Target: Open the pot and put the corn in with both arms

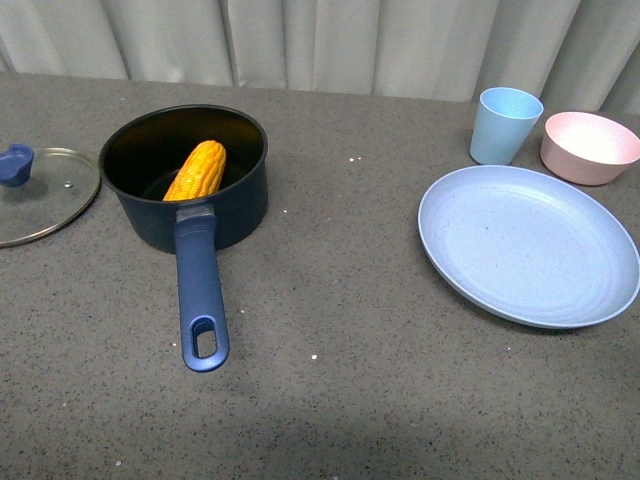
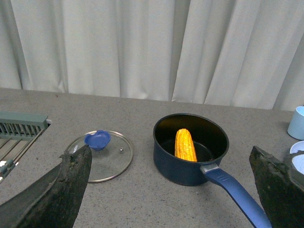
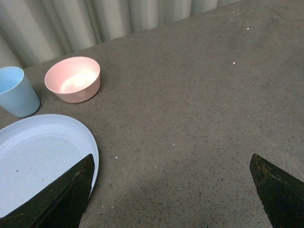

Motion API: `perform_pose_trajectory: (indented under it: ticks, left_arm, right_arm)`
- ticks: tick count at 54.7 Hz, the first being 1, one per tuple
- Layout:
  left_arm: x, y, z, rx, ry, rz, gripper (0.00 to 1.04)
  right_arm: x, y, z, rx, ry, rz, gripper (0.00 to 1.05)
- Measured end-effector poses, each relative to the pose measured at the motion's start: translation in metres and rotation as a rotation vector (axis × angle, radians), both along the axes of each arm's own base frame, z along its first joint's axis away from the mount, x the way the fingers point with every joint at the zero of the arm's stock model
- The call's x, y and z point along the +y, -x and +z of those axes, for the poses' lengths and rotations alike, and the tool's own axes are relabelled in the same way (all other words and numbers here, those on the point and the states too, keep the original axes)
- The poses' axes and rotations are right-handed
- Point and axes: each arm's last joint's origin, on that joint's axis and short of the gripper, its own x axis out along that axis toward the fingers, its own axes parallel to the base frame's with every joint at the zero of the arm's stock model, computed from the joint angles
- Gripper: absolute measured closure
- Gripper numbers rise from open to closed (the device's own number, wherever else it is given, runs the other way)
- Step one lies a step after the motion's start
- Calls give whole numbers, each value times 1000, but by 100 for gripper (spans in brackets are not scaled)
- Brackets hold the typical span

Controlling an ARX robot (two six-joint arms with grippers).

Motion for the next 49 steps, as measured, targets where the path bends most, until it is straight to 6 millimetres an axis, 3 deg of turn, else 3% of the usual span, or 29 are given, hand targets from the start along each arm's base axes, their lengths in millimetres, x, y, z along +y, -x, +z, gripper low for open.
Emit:
perform_pose_trajectory:
  ticks: [4, 8, 13, 18, 32, 36, 49]
  left_arm:
    - [0, 0, 0, 0, 0, 0, 6]
    - [0, 0, 0, 0, 0, 0, 6]
    - [0, 0, 0, 0, 0, 0, 6]
    - [0, 0, 0, 0, 0, -2, 6]
    - [0, 0, 0, 0, 0, 0, 6]
    - [0, 0, 0, 0, 0, 0, 6]
    - [0, 0, 0, 0, 0, 0, 6]
  right_arm:
    - [0, 1, 2, -14, 3, -2, 9]
    - [-2, 0, -4, -68, -9, 133, 15]
    - [3, 9, -9, -243, 47, 418, 32]
    - [11, 14, 1, -340, 102, 521, 46]
    - [12, 27, 1, -332, 133, 527, 86]
    - [12, 32, 3, -343, 140, 527, 103]
    - [12, 41, 6, -352, 145, 527, 104]
